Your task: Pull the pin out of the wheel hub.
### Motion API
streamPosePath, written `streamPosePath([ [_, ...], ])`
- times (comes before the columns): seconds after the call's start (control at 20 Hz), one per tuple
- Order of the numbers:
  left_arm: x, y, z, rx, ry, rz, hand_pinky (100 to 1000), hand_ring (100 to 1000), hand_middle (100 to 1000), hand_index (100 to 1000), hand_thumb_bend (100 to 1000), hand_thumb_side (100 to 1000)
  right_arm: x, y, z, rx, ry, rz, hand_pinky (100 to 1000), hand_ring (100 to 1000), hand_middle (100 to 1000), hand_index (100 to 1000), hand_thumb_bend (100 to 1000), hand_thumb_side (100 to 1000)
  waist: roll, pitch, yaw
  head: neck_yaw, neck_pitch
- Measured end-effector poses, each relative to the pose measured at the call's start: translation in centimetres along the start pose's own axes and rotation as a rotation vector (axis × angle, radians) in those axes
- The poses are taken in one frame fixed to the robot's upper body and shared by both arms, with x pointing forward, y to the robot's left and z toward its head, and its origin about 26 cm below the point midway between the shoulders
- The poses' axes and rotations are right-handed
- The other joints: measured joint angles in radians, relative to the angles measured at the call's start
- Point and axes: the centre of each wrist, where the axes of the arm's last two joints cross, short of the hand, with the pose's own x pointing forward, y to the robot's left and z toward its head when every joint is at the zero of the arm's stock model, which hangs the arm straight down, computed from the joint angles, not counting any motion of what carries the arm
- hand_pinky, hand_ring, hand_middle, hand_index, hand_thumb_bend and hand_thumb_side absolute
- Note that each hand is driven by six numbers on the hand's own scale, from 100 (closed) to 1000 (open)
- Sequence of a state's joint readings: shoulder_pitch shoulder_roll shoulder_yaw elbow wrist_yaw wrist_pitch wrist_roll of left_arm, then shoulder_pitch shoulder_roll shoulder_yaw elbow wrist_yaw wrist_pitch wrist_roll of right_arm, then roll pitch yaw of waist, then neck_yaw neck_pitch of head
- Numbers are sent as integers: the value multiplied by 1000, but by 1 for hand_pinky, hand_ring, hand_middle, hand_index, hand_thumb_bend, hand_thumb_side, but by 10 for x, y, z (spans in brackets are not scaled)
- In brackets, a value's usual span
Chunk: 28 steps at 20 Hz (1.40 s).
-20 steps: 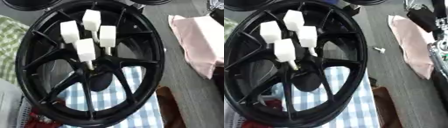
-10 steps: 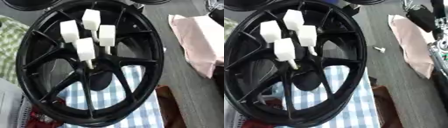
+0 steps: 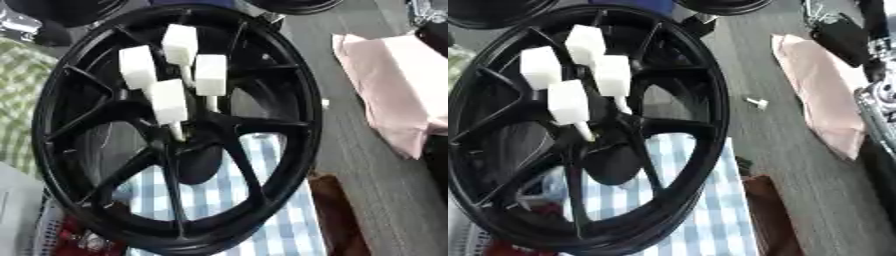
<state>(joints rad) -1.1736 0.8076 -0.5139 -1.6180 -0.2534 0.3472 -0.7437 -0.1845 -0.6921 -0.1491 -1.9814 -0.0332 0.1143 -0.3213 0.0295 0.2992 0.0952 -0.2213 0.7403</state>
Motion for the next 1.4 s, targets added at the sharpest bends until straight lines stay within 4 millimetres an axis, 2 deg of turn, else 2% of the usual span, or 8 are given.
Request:
streamPosePath([
  [0.4,5,-3,-33,-119,-30,15,835,817,781,874,700,434,2,1,-2,6,-5,-4,891,781,769,792,200,333,0,-3,-8,8,-7],
  [0.55,5,-5,-40,-160,-27,33,840,822,783,877,697,440,2,2,-1,10,-4,-7,891,782,769,792,198,334,0,-3,-10,9,-8],
  [0.9,6,-9,-52,-210,-16,55,840,821,767,858,712,475,2,2,-1,13,-3,-9,890,781,769,792,197,337,0,-3,-13,14,-7],
  [1.05,5,-12,-56,-222,-14,63,841,823,768,858,733,504,2,2,-2,12,-4,-10,890,781,769,792,196,338,0,-3,-14,14,-7],
  [1.25,4,-15,-60,-241,-23,78,843,826,772,861,807,517,2,2,-2,12,-3,-10,890,780,768,791,195,336,0,-3,-15,15,-6],
  [1.4,5,-17,-62,-255,-30,85,843,827,772,861,805,530,2,2,-2,10,-1,-10,890,780,767,790,195,338,0,-3,-15,15,-6],
])
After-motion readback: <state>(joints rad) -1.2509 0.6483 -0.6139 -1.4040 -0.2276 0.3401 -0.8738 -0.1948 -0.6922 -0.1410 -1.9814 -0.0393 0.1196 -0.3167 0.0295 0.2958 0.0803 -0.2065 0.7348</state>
